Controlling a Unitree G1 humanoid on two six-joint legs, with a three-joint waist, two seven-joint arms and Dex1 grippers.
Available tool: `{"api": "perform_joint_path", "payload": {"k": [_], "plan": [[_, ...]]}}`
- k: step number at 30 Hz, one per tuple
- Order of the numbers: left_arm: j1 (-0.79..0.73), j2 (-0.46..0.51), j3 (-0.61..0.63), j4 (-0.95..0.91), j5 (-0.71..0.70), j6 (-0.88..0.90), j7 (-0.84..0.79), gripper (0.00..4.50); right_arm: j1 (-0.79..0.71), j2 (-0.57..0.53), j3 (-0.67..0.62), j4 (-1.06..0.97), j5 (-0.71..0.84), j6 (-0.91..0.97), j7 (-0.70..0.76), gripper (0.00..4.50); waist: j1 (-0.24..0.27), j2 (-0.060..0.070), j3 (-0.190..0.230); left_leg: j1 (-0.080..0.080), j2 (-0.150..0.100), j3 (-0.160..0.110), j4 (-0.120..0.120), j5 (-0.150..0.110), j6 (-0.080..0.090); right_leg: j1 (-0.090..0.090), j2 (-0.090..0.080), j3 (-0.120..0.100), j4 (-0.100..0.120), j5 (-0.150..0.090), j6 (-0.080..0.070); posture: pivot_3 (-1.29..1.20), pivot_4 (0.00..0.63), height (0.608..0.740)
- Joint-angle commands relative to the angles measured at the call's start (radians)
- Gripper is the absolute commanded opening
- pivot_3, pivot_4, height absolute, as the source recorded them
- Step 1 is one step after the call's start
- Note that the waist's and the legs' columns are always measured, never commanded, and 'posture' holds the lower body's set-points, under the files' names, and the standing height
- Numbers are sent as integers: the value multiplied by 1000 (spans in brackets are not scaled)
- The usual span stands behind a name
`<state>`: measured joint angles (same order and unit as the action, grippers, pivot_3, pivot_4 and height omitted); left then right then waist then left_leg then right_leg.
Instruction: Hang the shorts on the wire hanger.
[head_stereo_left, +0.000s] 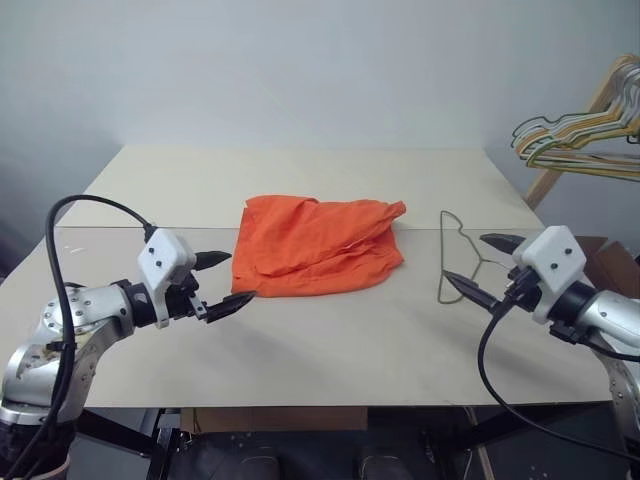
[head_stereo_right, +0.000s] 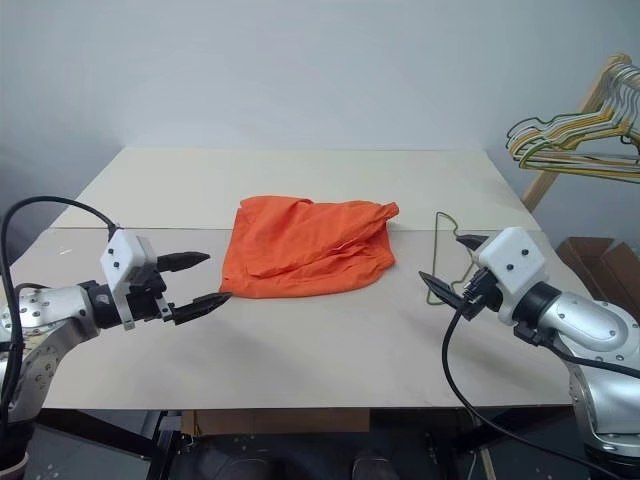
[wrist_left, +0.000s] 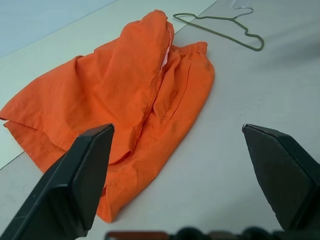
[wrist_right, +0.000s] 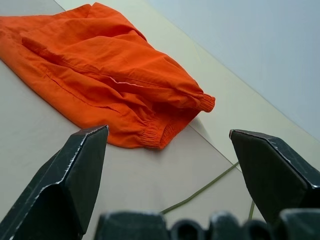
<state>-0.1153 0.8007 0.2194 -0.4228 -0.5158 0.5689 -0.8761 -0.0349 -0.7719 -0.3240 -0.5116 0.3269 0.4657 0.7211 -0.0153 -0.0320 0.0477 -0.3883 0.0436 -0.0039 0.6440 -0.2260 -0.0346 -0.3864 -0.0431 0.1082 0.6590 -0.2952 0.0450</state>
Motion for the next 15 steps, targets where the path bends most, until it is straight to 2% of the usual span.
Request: {"api": "perform_joint_path", "payload": {"k": [1, 15], "plan": [[3, 2, 19, -13, 5, -49, -5, 4471, -14, -22, -13, -14, -5, -31, 4, 4493, 0, 0, 0, 0, 0, 0, 0, 0, 0, 0, 0, 0, 0, 0, 0, 14, 21, 740], [26, 4, 30, -19, -17, -35, -10, 4471, 17, -6, 27, -28, -42, -66, -14, 4493, 2, 0, 0, 0, 0, 0, 0, 0, 0, 0, 0, 0, 1, 0, 0, 55, 30, 740]]}}
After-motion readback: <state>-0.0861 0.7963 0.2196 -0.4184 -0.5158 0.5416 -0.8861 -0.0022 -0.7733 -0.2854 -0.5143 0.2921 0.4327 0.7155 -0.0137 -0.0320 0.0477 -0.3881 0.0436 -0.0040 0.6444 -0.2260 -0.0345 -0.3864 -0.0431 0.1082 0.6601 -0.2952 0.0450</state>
